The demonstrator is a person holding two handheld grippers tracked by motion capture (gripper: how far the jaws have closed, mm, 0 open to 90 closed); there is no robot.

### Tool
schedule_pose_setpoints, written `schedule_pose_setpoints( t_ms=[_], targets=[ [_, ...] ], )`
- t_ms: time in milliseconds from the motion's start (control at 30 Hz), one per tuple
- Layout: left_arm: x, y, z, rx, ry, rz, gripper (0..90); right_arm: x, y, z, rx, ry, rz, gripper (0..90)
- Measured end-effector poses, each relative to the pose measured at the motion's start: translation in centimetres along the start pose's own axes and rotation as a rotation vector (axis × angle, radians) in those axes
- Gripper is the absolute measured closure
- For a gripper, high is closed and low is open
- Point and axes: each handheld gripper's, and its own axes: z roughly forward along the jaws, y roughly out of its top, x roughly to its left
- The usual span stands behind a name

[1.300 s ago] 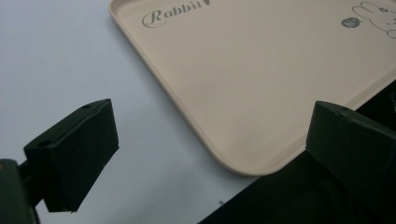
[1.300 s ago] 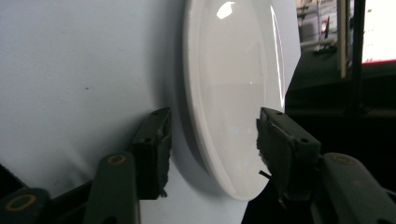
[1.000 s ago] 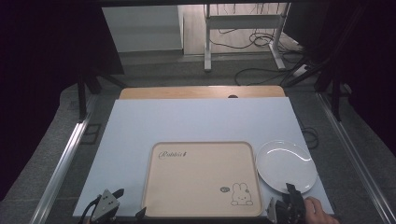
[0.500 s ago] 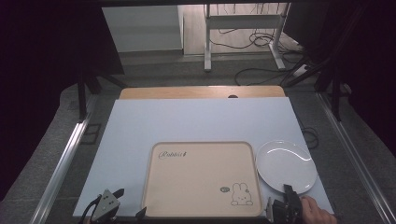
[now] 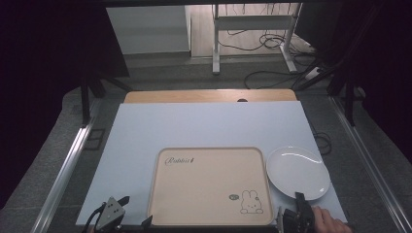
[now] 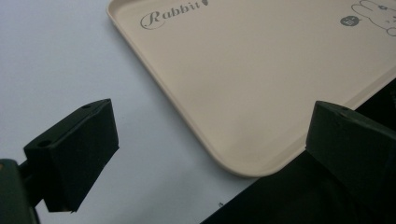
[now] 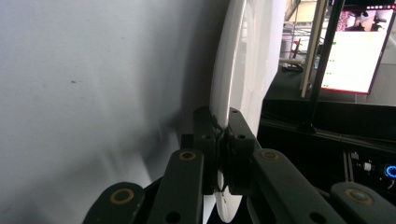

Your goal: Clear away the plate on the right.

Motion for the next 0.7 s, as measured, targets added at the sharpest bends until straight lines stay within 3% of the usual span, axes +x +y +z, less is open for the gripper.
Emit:
schedule_pose_setpoints(
  t_ms=[400,700],
  targets=[
    [0.01,0.00,0.03,0.001,0.002,-0.003,2.0,-0.55,-0.19,-0.46,-0.009,-0.040,0.042,85.2],
    [0.02,0.01,0.05,0.001,0.003,-0.005,2.0,-0.84,0.01,-0.96,-0.030,-0.075,0.046,85.1]
  ],
)
